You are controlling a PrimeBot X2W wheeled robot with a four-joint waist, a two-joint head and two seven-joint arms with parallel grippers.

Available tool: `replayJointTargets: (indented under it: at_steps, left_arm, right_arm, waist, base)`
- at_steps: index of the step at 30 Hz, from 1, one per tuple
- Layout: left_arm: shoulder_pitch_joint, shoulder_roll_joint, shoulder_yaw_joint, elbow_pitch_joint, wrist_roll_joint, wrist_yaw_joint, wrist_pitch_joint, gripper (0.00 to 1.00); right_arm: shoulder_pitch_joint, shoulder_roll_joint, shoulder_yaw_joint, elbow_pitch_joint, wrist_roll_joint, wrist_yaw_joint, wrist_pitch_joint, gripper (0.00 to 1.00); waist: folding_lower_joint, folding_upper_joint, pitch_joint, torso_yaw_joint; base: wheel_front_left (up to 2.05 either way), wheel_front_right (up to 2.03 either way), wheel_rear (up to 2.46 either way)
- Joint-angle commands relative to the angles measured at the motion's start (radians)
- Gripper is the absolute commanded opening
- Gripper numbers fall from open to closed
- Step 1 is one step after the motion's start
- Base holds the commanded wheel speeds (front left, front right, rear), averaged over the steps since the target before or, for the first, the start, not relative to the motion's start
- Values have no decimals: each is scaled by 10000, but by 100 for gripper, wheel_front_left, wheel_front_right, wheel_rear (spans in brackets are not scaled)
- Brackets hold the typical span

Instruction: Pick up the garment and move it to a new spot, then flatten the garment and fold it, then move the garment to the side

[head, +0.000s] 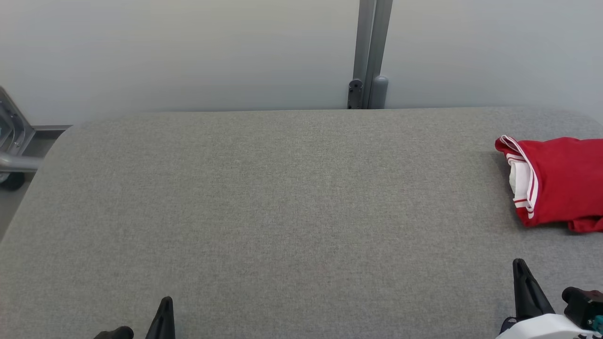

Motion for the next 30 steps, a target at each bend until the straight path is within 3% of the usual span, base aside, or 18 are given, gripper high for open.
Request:
replayJointTargets:
  at_steps: [1,30]
  left_arm:
    - [-330,11,84,-210,-437,-16,79,0]
    - [-1063,28,598,-550,-4747,-62,1237,0]
  right_arm:
    - [-315,-65,-31,-121,498,-1,89,0]
    - [-1088,48,45,68,5216,-2,1217,0]
  waist:
    - [0,0,7,-12]
    - [0,0,123,-229]
  base:
    - [0,0,0]
    - [0,0,0]
